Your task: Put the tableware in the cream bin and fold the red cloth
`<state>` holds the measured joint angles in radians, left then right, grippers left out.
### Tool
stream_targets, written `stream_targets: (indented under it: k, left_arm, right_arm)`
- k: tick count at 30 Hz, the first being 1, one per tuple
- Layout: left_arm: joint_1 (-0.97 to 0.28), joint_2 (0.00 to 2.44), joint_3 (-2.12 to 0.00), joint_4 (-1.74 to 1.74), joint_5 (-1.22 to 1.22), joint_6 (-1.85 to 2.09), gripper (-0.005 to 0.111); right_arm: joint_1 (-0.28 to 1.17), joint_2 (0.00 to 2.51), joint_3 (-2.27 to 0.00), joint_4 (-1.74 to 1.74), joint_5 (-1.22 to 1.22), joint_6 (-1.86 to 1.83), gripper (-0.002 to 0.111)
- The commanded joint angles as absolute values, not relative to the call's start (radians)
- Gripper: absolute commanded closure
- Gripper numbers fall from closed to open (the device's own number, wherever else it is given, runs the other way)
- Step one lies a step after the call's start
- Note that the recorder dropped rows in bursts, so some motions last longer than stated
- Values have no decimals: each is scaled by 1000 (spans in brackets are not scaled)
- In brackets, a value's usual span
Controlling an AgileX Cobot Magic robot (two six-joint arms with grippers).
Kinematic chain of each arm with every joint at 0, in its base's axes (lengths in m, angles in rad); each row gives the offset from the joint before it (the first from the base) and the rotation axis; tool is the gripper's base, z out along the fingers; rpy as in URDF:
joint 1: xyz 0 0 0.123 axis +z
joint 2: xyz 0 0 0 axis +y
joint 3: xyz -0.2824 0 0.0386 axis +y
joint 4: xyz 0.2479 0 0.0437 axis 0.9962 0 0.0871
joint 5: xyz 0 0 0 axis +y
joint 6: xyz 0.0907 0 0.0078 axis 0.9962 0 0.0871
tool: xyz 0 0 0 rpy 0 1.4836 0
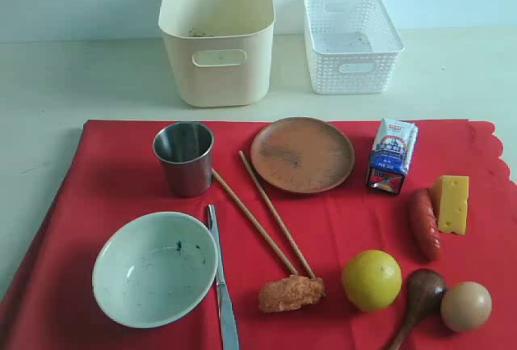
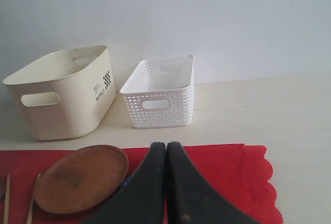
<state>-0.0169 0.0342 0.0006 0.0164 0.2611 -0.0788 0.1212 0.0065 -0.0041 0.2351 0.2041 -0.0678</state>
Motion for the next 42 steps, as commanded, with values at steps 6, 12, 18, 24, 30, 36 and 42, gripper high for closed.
stream_targets:
  k: [6,12,18,24,30,36,42]
  left_arm:
    - [-22,40,0,10,255,-74,106]
    - [-22,40,0,10,255,-74,106]
    - [-22,40,0,10,255,-74,106]
    - [-22,40,0,10,255,-74,106]
    - [-22,40,0,10,255,-74,106]
    - [-22,40,0,10,255,-74,106]
    - [-22,40,0,10,255,-74,106]
  right_arm:
    - [122,0,0,233,197,-78,108]
    - [122,0,0,233,197,-78,108]
    - [122,0,0,233,197,-78,108]
    - [122,0,0,233,197,-78,108]
    - [122,0,0,233,197,-78,108]
    - [122,0,0,233,197,-78,108]
    - [122,0,0,235,180,-71,108]
